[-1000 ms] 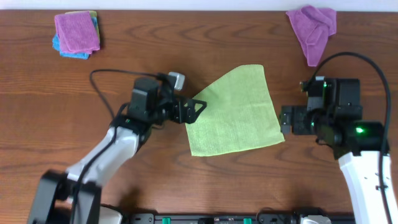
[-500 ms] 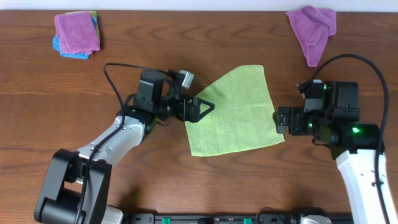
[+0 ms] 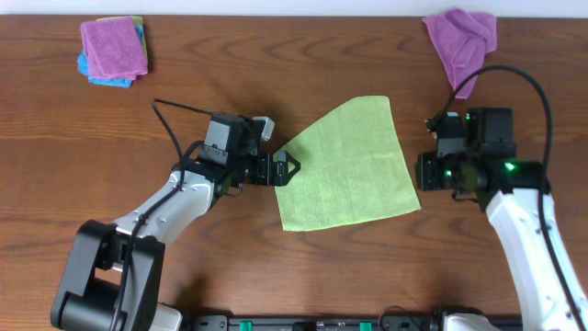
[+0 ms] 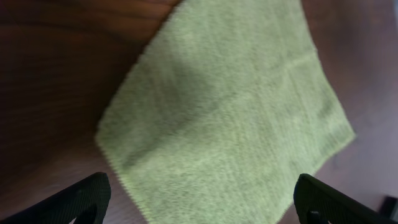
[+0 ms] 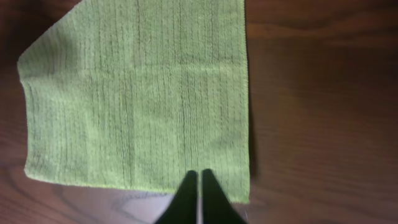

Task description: Fold the cloth

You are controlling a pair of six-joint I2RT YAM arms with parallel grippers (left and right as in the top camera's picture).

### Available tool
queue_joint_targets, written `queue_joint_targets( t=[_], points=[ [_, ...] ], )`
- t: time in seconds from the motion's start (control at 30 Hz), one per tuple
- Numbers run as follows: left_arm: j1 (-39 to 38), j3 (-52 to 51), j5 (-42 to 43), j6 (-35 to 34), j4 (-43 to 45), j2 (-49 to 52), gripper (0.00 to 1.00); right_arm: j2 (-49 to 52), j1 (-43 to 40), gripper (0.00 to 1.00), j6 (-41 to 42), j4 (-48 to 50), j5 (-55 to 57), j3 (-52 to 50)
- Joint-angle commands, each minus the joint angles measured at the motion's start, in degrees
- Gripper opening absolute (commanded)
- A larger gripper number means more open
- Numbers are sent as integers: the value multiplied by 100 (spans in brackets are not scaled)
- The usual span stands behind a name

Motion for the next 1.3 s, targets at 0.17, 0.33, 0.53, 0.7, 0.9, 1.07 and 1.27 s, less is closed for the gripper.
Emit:
queue_joint_targets(
  t=[0.17,0.33,0.53,0.7,0.9,1.07,1.27],
  points=[
    [-15,70,-323,-612,-13,262,96,721,-35,1,-70,203,-223,-173],
    [-20,46,-306,-935,-13,267,95,938,-33,1,-66,459,-411,-450],
    [-20,44,-302,-1198,11,450,95,938,7,2,46,636,-518,-800],
    [-17,44,-105,-1401,391,721,95,938,24,1,151,678,-518,-1010],
    [-17,44,179,-1563,721,1014,95,938,28,1,236,723,-518,-1132],
    [-17,44,476,-1670,887,1349,95,938,28,2,254,730,-518,-1196],
    [-17,44,505,-1794,1150,1462,95,938,28,2,396,1113,-514,-1552]
  ],
)
